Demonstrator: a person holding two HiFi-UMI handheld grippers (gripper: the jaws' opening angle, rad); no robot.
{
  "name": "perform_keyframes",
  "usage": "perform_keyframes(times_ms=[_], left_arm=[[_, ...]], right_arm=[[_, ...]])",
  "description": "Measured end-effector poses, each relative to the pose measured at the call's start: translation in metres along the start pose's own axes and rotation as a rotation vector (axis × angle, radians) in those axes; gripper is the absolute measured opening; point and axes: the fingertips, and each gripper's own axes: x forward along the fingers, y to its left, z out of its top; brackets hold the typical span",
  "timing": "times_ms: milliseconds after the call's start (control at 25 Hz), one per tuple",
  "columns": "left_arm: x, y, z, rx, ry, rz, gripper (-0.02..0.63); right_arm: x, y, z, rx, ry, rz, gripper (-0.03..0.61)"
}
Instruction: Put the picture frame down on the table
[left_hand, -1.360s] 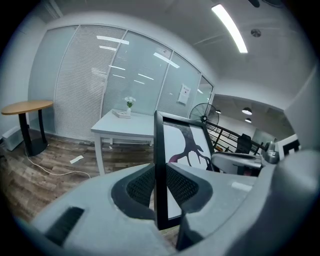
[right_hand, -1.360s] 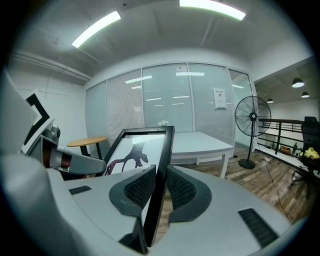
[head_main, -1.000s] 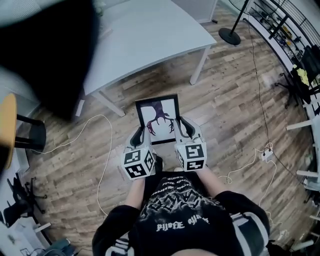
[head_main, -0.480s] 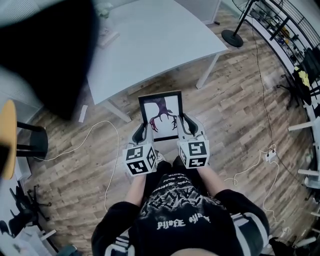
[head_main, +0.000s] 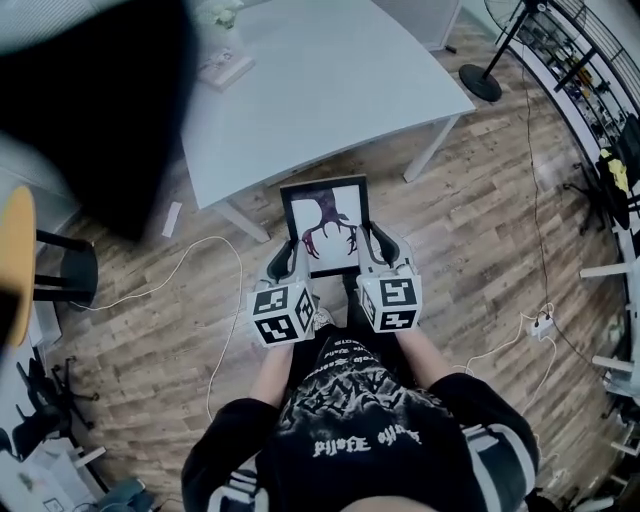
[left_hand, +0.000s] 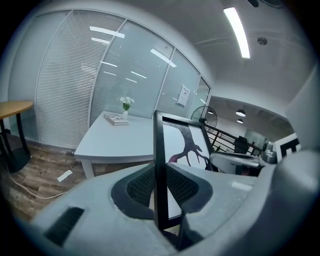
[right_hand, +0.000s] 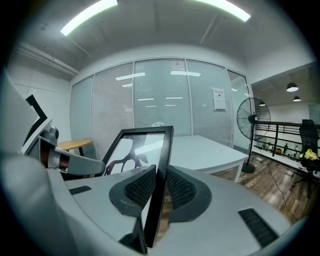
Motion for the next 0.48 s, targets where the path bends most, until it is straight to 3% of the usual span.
perform_keyframes(times_ms=[480], left_arm=[[0.084,0.021,0.047,-0.054,-0.002,0.151,0.080]], right_arm=[[0.110,-0.037,0.029,-0.012,0.032,0.155,0.067]])
